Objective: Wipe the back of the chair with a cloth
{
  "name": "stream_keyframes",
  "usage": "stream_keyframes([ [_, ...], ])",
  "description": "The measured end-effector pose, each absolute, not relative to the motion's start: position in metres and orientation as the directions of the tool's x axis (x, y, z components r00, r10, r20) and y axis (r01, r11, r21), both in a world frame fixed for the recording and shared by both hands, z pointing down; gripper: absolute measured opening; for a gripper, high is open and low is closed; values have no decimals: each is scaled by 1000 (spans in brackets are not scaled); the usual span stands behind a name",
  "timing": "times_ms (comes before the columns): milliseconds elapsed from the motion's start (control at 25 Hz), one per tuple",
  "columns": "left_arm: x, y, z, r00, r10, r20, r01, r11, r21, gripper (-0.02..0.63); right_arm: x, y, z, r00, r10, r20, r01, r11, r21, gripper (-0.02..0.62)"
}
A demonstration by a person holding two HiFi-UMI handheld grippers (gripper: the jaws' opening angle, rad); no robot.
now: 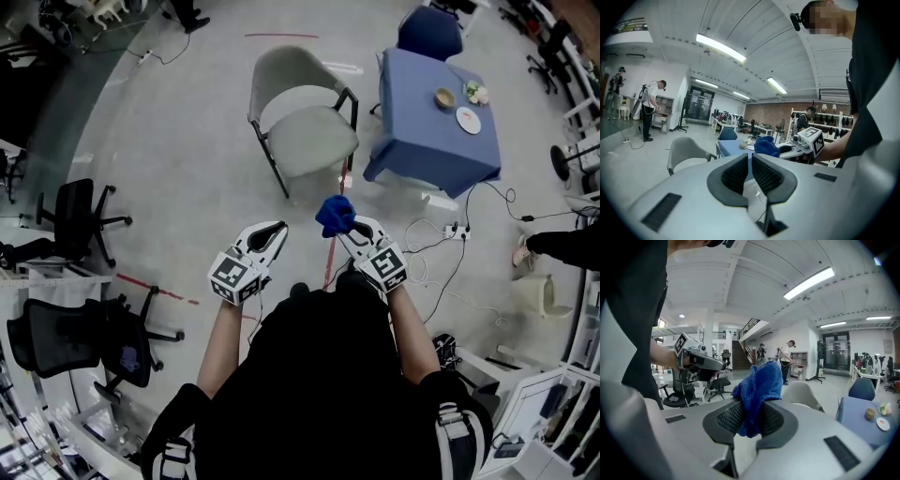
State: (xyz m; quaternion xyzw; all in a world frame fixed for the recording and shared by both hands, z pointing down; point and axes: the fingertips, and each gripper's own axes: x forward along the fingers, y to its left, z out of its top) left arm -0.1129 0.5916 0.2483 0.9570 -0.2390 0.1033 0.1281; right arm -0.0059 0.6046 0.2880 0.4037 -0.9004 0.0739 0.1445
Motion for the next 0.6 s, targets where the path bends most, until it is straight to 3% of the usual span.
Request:
stream_keyframes([
  [600, 43, 521, 233, 791, -550, 267, -599, -784, 162, 43, 150, 533, 289, -733, -593, 333, -636, 772, -24, 83],
])
